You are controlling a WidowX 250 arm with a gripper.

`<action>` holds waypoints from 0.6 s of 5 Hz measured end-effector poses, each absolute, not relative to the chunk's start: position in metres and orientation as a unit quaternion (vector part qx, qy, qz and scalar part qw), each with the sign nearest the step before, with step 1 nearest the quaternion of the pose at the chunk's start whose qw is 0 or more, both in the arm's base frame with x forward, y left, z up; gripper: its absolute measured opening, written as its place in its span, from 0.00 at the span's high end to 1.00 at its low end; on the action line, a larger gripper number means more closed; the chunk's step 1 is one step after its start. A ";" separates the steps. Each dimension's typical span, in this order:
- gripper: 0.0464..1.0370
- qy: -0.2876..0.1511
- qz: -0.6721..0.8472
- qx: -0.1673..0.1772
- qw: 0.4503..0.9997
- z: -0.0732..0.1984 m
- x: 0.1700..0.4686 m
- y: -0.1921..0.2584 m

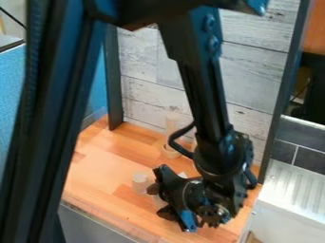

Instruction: Take the arch and turned it upside down

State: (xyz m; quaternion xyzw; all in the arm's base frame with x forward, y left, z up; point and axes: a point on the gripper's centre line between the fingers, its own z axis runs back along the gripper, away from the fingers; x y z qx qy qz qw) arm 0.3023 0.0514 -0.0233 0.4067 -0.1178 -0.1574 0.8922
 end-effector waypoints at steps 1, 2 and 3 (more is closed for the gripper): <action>0.49 -0.097 -0.165 0.464 0.865 -0.028 0.304 0.061; 0.49 -0.069 -0.172 0.492 0.851 -0.037 0.309 0.066; 0.49 -0.041 -0.181 0.486 0.854 -0.042 0.313 0.068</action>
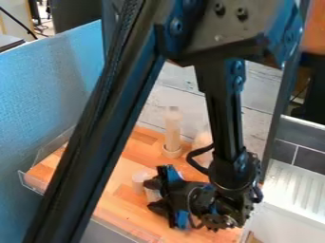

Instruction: Take the arch and turned it upside down

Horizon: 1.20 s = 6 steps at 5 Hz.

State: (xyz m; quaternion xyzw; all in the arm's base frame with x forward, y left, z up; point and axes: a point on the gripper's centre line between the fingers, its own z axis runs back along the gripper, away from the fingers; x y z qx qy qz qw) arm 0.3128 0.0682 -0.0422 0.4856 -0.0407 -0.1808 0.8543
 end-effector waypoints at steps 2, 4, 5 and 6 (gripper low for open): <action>0.12 -0.013 -0.210 0.456 0.865 -0.047 0.310 0.064; 0.05 0.005 -0.225 0.391 0.893 -0.042 0.300 0.051; 0.05 0.028 -0.215 0.267 0.939 -0.027 0.297 0.033; 0.04 0.023 -0.175 0.145 0.974 0.004 0.310 0.028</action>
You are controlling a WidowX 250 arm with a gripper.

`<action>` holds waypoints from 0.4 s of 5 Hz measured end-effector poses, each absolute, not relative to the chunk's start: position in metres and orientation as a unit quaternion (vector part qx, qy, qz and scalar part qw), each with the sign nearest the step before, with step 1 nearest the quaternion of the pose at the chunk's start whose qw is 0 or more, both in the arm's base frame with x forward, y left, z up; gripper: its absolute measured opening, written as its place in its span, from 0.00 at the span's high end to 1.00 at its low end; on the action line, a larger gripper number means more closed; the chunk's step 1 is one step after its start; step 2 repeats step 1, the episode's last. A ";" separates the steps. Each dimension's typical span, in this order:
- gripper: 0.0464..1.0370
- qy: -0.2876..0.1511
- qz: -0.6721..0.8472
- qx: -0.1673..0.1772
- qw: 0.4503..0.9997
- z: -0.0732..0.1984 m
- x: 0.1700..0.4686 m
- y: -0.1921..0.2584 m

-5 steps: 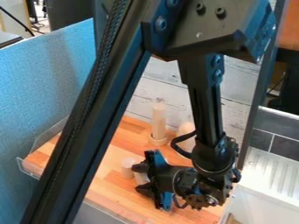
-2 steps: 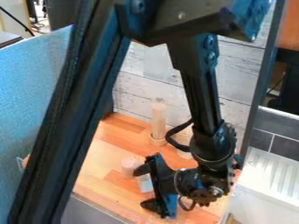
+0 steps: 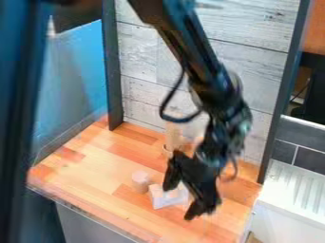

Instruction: Take the arch and turned it upside down

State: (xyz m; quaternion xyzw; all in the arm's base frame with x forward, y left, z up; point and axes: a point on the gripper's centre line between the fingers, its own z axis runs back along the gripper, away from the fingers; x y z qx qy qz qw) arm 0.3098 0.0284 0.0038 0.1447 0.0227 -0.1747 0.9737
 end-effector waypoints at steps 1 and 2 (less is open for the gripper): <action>0.04 0.007 -0.158 0.049 0.986 0.023 0.324 0.039; 0.04 0.007 -0.158 0.049 0.986 0.023 0.324 0.039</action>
